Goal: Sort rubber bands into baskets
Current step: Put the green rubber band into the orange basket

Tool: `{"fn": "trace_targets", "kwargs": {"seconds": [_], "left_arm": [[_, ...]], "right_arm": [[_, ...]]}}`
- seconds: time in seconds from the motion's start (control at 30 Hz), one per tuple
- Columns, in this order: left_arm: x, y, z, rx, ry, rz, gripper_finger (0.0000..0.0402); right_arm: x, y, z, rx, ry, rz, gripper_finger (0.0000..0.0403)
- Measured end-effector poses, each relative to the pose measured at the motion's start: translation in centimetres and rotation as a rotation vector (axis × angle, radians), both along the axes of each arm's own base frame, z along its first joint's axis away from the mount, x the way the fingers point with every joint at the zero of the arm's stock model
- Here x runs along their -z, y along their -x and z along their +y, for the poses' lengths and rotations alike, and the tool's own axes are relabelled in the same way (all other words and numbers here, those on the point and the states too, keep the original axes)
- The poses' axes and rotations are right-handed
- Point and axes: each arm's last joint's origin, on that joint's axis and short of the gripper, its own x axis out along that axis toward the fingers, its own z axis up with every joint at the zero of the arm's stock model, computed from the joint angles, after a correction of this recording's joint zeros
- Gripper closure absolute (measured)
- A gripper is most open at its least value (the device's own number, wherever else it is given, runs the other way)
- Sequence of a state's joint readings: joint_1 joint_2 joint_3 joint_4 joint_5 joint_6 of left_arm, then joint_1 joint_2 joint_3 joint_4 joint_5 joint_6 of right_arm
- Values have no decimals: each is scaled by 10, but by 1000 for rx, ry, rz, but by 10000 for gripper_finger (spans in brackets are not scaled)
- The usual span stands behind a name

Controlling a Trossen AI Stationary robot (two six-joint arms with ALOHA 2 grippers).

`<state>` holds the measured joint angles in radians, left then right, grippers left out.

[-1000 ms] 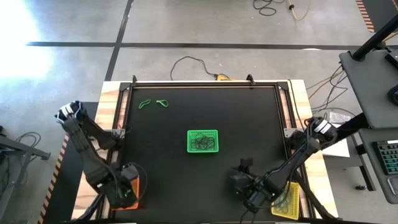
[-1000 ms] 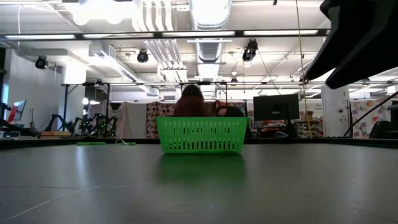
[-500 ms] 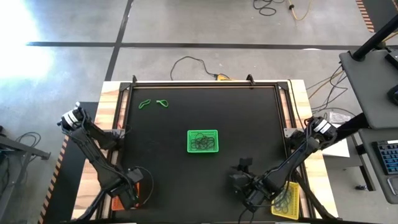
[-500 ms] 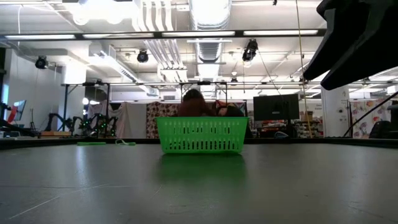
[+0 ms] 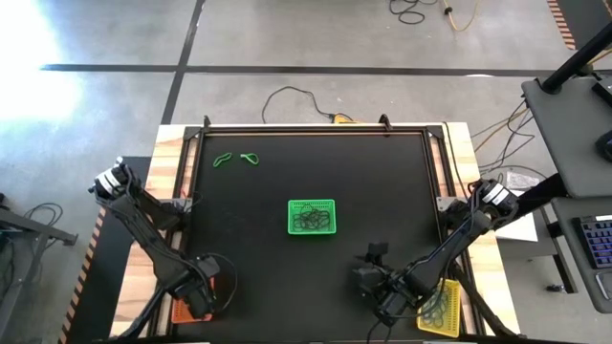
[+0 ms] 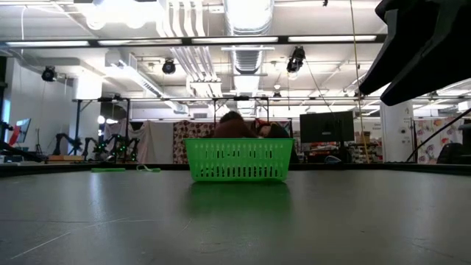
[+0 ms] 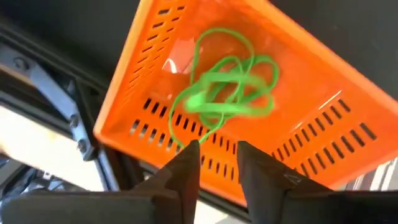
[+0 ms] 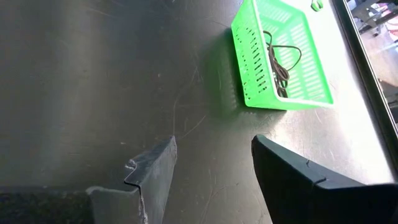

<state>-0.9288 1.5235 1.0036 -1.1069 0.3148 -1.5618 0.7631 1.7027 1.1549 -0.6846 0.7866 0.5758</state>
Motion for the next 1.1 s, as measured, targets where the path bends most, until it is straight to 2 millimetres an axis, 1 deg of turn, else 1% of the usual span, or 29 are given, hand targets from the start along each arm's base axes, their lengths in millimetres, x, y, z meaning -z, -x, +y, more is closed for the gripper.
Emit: {"fn": "trace_targets", "kwargs": {"seconds": [0.1,0.2,0.33,0.47,0.6,0.73,0.87,0.97,1.1], "left_arm": [[-7,-1,2,16,4,12,290],[-17,-4,3,16,-15,11,275],[-35,-10,4,14,-61,-47,261],[-53,-19,13,30,-166,-132,246],[-68,-33,31,77,-325,-236,228],[-71,-49,60,124,-502,-278,215],[-62,-67,100,156,-568,-214,213],[-51,-76,138,183,-600,-137,214],[-39,-81,198,116,-633,-41,215]], "right_arm": [[0,0,0,0,-2,-2,197],[0,0,0,0,-2,-2,197],[0,0,0,0,-2,-2,197],[0,0,0,-1,-2,-2,197],[0,0,0,-1,-1,-2,197],[0,0,0,-14,8,4,197],[-11,2,-1,-24,-10,-18,197],[-22,6,-1,-29,-35,-45,197],[-31,13,2,-49,-56,-66,197]]}}
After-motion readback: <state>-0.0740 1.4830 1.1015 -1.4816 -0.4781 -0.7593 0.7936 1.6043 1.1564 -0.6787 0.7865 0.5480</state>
